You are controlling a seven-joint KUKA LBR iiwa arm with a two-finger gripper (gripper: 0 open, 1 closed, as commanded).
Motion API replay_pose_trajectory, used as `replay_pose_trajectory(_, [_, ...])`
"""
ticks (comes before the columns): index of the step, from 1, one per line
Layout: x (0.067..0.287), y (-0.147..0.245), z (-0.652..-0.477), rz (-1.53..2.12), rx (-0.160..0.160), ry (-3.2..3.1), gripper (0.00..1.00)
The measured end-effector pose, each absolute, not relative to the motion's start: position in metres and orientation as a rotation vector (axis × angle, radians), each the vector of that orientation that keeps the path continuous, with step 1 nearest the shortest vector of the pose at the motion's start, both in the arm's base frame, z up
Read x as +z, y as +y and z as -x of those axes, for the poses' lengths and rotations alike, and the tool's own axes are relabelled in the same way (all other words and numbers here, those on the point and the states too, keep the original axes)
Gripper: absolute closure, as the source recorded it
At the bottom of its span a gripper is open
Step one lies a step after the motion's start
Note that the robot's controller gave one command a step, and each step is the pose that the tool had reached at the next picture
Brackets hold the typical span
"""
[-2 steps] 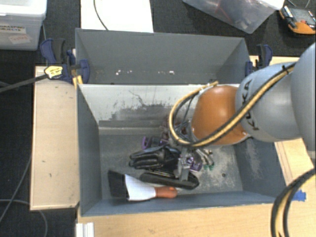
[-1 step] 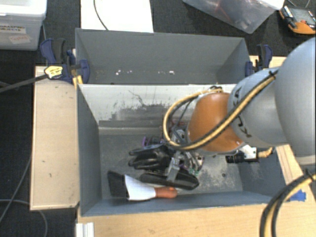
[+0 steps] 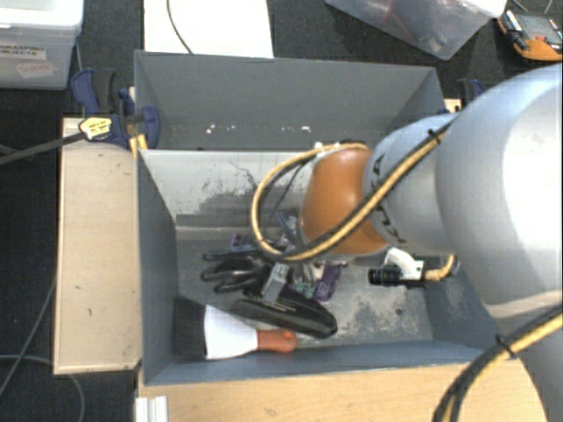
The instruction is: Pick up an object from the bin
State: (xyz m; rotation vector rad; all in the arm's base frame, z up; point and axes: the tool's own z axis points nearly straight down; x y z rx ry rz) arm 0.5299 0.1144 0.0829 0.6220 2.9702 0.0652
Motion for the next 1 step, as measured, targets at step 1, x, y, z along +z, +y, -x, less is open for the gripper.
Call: replay_pose_trajectory(1, [0.0829,0.1144,-0.5298,-0.623,0.065,2.970,1.00])
